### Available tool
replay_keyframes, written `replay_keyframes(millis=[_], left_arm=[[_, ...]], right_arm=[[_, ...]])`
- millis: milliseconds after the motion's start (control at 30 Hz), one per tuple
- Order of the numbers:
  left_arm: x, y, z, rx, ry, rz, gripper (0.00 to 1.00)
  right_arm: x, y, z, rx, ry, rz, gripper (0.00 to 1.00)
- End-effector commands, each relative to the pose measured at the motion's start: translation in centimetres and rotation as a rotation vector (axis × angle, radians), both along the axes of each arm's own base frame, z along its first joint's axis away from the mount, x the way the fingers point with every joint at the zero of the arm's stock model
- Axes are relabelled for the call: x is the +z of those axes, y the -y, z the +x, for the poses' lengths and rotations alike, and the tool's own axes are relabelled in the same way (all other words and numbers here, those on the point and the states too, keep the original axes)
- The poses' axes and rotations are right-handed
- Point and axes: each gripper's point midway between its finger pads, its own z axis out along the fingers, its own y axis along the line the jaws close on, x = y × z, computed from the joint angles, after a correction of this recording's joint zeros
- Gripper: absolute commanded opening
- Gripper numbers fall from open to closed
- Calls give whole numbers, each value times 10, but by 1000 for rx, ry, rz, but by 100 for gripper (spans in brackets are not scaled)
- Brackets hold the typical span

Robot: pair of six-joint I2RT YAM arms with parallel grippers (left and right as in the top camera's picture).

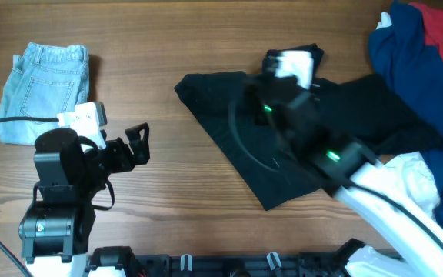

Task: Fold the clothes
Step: 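Drag the black trousers with the right gripper to the table center, then grasp the trousers' left edge with the left gripper and pull leftward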

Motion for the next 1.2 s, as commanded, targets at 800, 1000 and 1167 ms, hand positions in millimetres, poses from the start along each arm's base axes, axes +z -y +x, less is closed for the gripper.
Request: replay_keyframes(millis=[800, 1000, 1167], left_arm=[[4, 3, 3, -7, -1, -13, 100], [4, 3, 10, -8, 4, -14, 100], [-10, 12, 39, -39, -19, -15, 100]], right_arm=[[-61, 94, -111, -451, -429, 43, 100], [-65, 86, -115, -405, -472, 61, 100], [-66, 83, -117, -375, -486, 52, 100]])
